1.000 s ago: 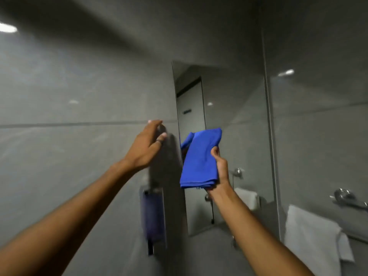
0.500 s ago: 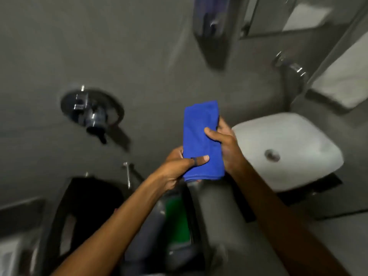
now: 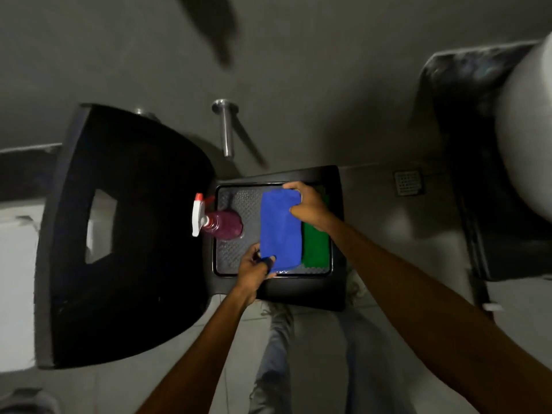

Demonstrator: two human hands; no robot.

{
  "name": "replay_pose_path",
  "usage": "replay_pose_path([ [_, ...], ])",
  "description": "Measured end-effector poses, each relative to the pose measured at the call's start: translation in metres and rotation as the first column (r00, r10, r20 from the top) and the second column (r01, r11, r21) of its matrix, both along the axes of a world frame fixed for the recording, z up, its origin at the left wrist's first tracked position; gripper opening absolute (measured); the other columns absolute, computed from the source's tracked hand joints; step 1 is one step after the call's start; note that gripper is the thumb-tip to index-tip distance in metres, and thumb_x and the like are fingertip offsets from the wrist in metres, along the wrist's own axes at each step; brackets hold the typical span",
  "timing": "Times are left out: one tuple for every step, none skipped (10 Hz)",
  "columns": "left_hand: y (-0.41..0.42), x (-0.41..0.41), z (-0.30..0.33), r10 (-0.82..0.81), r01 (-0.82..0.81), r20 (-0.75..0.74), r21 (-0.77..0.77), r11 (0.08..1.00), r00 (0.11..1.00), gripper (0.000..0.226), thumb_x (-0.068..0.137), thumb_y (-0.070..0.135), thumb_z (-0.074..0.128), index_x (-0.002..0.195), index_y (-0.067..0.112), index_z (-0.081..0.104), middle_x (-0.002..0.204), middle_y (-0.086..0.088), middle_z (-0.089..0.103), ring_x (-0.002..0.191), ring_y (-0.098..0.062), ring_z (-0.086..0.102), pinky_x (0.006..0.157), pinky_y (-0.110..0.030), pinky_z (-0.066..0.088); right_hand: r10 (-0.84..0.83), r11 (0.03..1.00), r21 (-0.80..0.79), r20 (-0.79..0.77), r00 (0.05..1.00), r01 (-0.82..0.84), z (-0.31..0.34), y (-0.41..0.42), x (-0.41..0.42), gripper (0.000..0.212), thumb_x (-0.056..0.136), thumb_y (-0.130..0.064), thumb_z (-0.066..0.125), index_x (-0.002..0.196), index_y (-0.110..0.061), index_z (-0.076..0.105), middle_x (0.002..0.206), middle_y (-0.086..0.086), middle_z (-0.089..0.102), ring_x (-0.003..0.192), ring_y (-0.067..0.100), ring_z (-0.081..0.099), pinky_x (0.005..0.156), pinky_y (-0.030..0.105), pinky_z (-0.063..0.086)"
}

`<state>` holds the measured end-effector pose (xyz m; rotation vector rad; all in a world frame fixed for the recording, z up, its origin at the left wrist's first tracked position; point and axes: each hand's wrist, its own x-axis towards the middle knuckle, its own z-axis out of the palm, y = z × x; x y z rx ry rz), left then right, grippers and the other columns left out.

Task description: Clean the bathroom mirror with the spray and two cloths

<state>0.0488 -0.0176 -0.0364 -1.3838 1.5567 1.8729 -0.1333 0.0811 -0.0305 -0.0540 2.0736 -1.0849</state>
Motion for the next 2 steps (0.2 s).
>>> replay_pose_path([
  [-0.012,0.002,-0.033,0.001,0.000,0.024,-0.045,0.999,1.000,0.035,0.098,-0.008,0.057,0.133,-0.001,0.059,0.114,-0.011,0.065,0.095,-0.025,0.065,0.080,-0.035,0.061,0.025,1.000,-0.016,0.019,0.999,-0.025,-0.032,-0.017,0.006,0.063,0.079,0.020,0.053,0.139,0.000,0.053,0.136,0.022,0.061,0.122,0.030,0.061,0.098,0.038,0.053],
  [-0.013,-0.005,-0.040,-0.144,0.155,0.074,-0.169,0.973,0.987,0.029,0.099,0.004,0.061,0.128,-0.002,0.061,0.114,-0.012,0.063,0.107,-0.024,0.059,0.095,-0.037,0.051,0.034,0.999,0.017,0.071,0.997,-0.035,-0.047,-0.020,0.005,0.063,0.084,0.014,0.058,0.144,-0.001,0.049,0.140,0.020,0.060,0.129,0.033,0.059,0.110,0.041,0.049],
])
